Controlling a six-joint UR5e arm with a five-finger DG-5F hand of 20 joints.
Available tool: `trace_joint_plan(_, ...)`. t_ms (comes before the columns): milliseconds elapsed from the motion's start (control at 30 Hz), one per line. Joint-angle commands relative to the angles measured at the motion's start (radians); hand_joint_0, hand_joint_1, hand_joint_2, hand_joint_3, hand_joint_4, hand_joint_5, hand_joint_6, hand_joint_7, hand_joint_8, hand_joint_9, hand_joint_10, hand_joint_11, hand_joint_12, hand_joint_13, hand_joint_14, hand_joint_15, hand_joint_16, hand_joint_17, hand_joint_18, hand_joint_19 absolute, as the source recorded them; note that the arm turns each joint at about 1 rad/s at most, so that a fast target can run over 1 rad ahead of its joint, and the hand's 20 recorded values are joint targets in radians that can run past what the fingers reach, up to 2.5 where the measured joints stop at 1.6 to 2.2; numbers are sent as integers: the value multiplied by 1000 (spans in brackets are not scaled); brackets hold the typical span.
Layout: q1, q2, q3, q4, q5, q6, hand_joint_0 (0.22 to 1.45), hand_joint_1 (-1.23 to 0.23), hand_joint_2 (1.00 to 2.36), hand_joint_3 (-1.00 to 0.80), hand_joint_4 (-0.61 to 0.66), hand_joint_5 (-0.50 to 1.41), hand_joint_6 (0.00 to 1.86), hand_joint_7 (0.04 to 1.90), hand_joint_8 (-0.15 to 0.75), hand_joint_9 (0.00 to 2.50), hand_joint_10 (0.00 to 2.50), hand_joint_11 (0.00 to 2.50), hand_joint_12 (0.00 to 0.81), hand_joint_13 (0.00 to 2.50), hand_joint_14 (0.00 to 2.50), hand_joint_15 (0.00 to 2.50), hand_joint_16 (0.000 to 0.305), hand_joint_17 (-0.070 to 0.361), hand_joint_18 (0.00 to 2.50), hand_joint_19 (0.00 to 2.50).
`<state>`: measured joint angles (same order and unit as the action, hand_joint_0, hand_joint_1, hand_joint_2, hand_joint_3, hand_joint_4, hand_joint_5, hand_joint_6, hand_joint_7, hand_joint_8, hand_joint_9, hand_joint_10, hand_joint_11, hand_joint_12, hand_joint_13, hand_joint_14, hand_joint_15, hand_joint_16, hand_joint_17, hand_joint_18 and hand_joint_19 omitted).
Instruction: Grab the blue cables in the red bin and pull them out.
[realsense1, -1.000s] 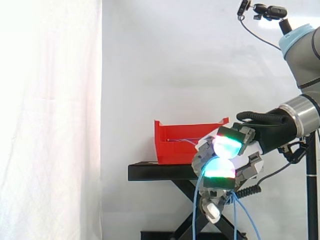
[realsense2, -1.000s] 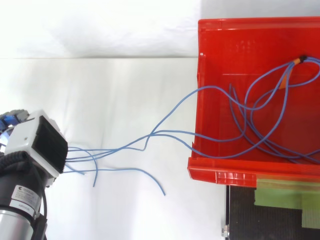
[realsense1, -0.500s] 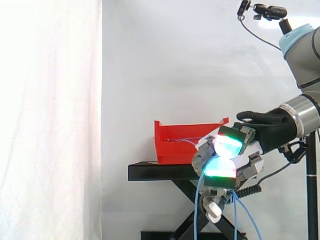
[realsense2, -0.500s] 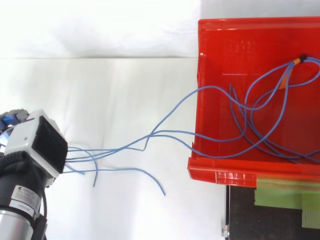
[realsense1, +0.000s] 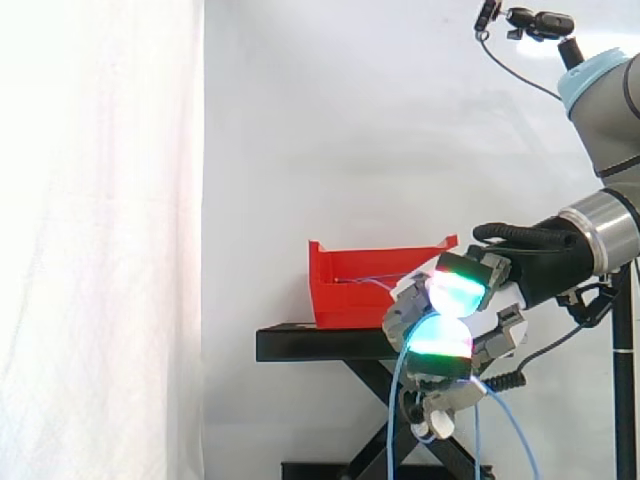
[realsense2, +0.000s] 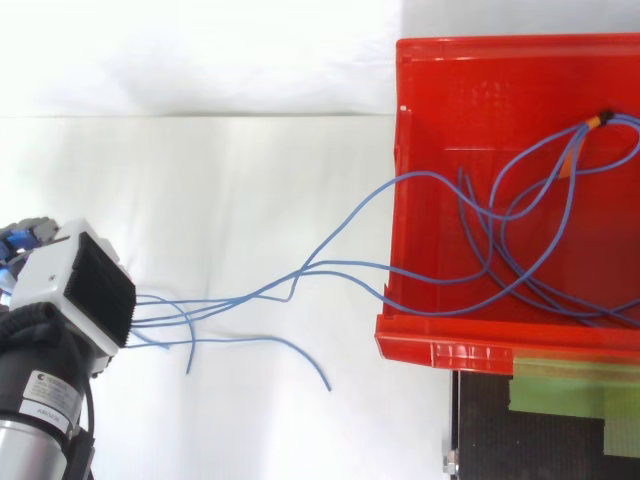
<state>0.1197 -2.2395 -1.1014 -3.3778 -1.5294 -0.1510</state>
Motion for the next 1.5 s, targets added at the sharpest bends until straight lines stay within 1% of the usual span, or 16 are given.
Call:
trace_joint_plan(0, 0, 0, 0, 0, 0, 0, 919, -942, 1000, -1000, 2, 746, 1023, 564, 206, 1126, 3, 1647, 304, 1163, 23, 1305, 41, 91, 746, 638)
trace_joint_plan(167, 0, 1, 0, 0, 0, 0, 920, -943, 1000, -1000, 11, 748, 1014, 556, 212, 1122, 4, 1631, 285, 1283, 10, 1581, 41, 92, 870, 799)
trace_joint_plan(267, 0, 0, 0, 2, -2, -2, 923, -944, 1000, -1000, 8, 751, 1002, 554, 213, 1117, 3, 1630, 280, 1314, 0, 1697, 40, 91, 912, 871)
trace_joint_plan(333, 0, 0, 0, 2, -2, -5, 925, -945, 1000, -1000, 8, 754, 992, 561, 213, 1117, 4, 1618, 280, 1285, 194, 1685, 40, 89, 936, 924)
trace_joint_plan(367, 0, 1, 0, 3, -2, -11, 927, -945, 1000, -1000, 10, 754, 990, 562, 213, 1116, 4, 1618, 283, 1260, 381, 1634, 40, 90, 975, 952)
trace_joint_plan(500, 0, 0, 0, 6, -2, -34, 931, -946, 1000, -1000, 12, 756, 982, 557, 214, 1115, 5, 1596, 288, 1203, 729, 1545, 40, 90, 1016, 1043)
trace_joint_plan(533, 0, 0, 0, 6, -2, -40, 934, -945, 1000, -1000, 13, 756, 979, 567, 215, 1115, 4, 1589, 289, 1194, 768, 1555, 40, 90, 1022, 1055)
trace_joint_plan(567, 0, 0, 0, 6, -2, -45, 935, -945, 1000, -1000, 13, 757, 977, 560, 217, 1115, 5, 1578, 284, 1170, 919, 1515, 40, 89, 1045, 1119)
trace_joint_plan(600, 0, 0, 0, 6, -2, -57, 935, -947, 1000, -1000, 7, 758, 975, 560, 216, 1116, 5, 1576, 278, 1165, 940, 1513, 39, 89, 1054, 1139)
trace_joint_plan(633, 0, 0, 0, 6, -2, -61, 935, -947, 1000, -1000, 11, 758, 968, 572, 216, 1114, 6, 1568, 283, 1150, 1114, 1433, 39, 88, 1071, 1182)
trace_joint_plan(667, 0, 0, 0, 6, -2, -69, 936, -947, 1000, -1000, 16, 759, 969, 562, 218, 1114, 7, 1570, 285, 1142, 1165, 1458, 39, 88, 1090, 1216)
trace_joint_plan(767, 0, 0, 0, 8, -2, -78, 937, -948, 1000, -1000, 15, 760, 965, 564, 217, 1116, 5, 1569, 284, 1108, 1376, 1400, 38, 86, 1120, 1257)
trace_joint_plan(867, 0, 1, 0, 17, -2, -81, 939, -947, 1000, -1000, 16, 761, 961, 568, 223, 1115, 5, 1570, 287, 1090, 1504, 1374, 37, 84, 1133, 1260)
trace_joint_plan(1067, 0, 0, 0, 41, -2, -81, 937, -946, 1000, -1000, 9, 762, 959, 570, 222, 1113, 5, 1578, 286, 1081, 1561, 1362, 37, 84, 1137, 1257)
trace_joint_plan(1100, 0, 0, 0, 49, -2, -81, 938, -946, 1000, -1000, 9, 762, 959, 570, 211, 1113, 5, 1570, 281, 1080, 1562, 1356, 37, 84, 1138, 1258)
trace_joint_plan(1467, 0, 0, 0, 103, -2, -97, 938, -944, 1000, -1000, 1, 757, 961, 573, 217, 1098, 8, 1504, 282, 1080, 1547, 1339, 37, 84, 1123, 1252)
